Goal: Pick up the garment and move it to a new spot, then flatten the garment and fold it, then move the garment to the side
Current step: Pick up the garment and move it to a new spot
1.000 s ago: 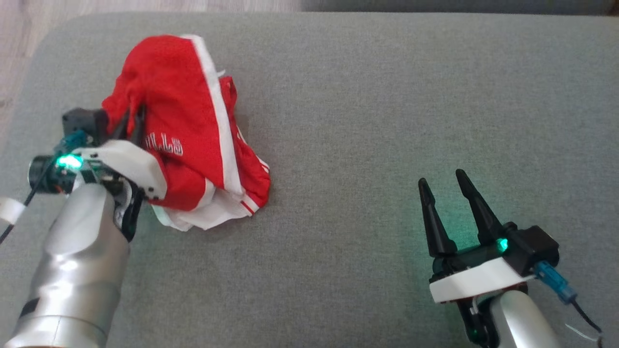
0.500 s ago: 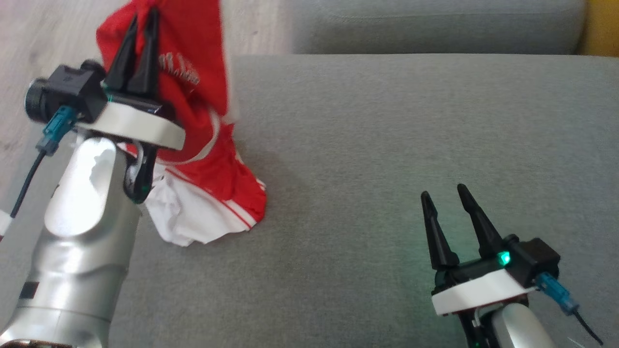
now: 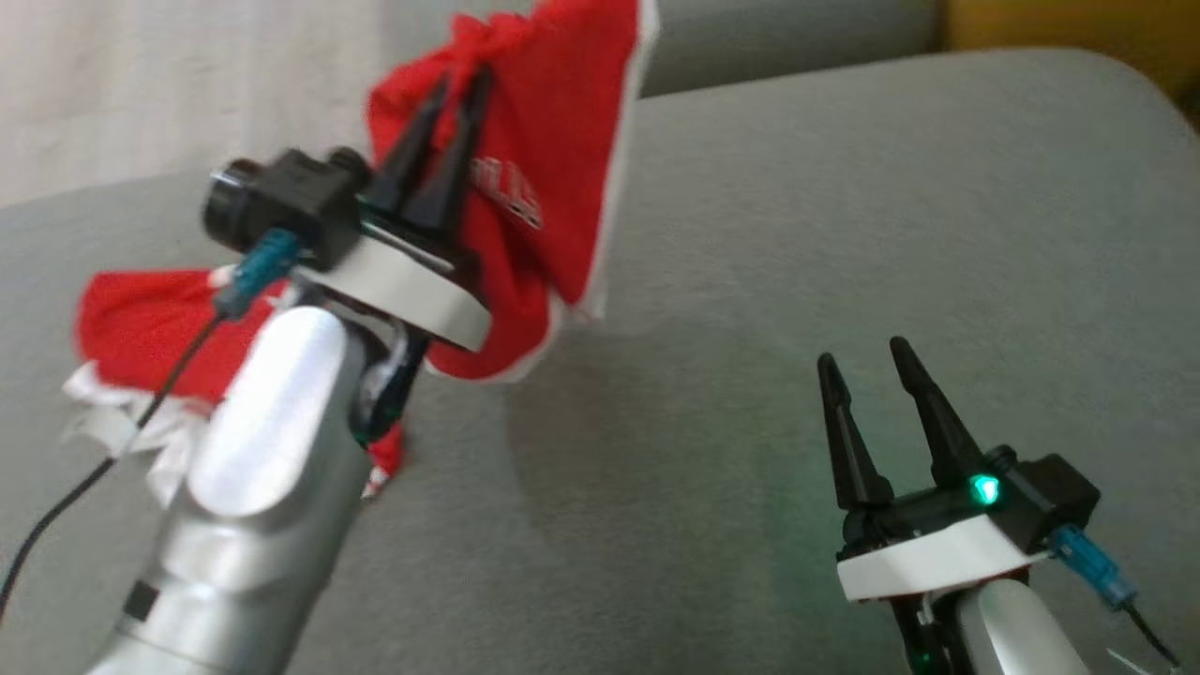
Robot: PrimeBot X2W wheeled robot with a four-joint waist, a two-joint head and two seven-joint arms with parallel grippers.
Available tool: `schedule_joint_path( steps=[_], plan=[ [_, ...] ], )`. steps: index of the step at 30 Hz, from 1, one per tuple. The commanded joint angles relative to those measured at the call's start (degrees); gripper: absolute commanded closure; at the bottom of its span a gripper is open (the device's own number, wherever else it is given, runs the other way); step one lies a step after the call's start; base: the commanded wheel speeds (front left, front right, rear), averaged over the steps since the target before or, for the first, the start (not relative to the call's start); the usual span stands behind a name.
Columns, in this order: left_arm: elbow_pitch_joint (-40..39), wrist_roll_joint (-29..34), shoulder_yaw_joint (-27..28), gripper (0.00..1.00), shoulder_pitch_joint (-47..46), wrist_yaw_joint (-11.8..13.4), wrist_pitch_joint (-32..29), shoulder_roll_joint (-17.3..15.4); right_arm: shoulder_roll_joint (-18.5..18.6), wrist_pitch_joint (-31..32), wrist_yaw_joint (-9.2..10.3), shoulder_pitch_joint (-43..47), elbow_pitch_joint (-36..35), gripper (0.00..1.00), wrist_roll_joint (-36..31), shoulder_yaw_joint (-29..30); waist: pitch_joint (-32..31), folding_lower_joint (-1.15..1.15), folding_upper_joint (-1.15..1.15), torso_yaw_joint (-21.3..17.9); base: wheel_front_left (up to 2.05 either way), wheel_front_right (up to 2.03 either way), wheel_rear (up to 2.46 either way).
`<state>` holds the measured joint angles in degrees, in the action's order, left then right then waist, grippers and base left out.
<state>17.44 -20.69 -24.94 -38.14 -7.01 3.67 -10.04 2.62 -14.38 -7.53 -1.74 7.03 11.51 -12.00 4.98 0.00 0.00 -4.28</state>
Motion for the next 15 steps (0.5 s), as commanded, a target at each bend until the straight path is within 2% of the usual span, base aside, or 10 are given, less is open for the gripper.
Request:
schedule_joint_path(
  steps=[1,6,10,11,12,15],
  plan=[
    [-2.45,0.01,1.29,1.0,-2.3,0.43,-0.4,-0.83,0.26,-0.62,0.04,-2.23,-2.52,0.0,0.45,-1.37,1.71,0.0,0.0,-4.87,0.0,0.0,0.0],
    [-0.88,0.17,-0.41,1.0,-2.25,0.96,-0.96,0.81,0.26,-0.62,0.04,-3.09,-4.2,0.0,0.8,-2.35,4.04,0.0,0.0,-11.45,0.0,0.0,0.0],
    [3.28,0.37,-1.22,1.0,-4.52,1.11,-0.2,2.3,0.26,-0.62,0.04,-3.59,-5.16,0.0,1.76,-2.54,5.97,0.0,0.0,-14.88,0.0,0.0,0.0],
    [4.52,0.55,-1.28,0.66,-5.35,1.22,0.45,2.63,0.26,-0.62,0.04,-3.69,-5.3,0.0,1.92,-2.53,6.39,0.0,0.0,-15.42,0.0,0.0,0.0],
    [5.83,0.89,-1.49,0.01,-6.2,1.24,1.16,2.83,0.26,-0.62,0.04,-3.79,-5.41,0.0,2.1,-2.5,6.76,0.0,0.0,-15.84,0.0,0.0,0.0],
    [9.99,2.26,-2.44,0.0,-8.41,1.14,2.92,2.87,0.26,-0.62,0.04,-4.02,-5.6,0.0,2.47,-2.35,7.54,0.0,0.0,-16.36,0.0,0.0,0.0]
  ],
)
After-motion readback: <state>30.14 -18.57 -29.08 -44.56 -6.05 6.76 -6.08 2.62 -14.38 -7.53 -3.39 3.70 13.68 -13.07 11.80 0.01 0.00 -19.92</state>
